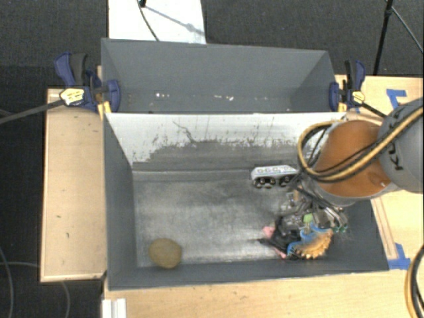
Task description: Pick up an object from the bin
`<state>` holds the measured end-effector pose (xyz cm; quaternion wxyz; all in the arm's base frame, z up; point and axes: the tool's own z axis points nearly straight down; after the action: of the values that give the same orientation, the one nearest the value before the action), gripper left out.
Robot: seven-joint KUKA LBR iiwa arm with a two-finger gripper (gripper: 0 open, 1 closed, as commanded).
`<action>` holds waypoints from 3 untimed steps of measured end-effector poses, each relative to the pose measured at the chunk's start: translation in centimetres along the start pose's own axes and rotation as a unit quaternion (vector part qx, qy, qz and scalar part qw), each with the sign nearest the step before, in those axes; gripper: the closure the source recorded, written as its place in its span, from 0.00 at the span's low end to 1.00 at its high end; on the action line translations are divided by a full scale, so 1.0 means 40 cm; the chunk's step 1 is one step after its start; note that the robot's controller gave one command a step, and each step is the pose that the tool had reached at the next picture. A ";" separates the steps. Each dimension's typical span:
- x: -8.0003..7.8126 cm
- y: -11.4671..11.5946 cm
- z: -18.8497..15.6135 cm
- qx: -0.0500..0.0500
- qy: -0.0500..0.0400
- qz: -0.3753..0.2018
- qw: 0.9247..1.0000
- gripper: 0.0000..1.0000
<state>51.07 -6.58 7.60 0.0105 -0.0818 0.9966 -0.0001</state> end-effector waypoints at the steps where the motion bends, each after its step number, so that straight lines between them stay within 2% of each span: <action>1: -0.011 -0.008 -0.065 -0.001 0.009 -0.019 1.000 1.00; 2: -0.011 -0.008 -0.065 -0.002 0.009 -0.018 1.000 1.00; 3: -0.023 -0.013 -0.156 -0.002 0.012 -0.014 1.000 1.00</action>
Offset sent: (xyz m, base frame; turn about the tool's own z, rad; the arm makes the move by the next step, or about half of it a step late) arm 0.0000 0.0000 0.0000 0.0000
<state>51.94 -6.94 13.86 -0.0017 -0.0953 0.9954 0.0008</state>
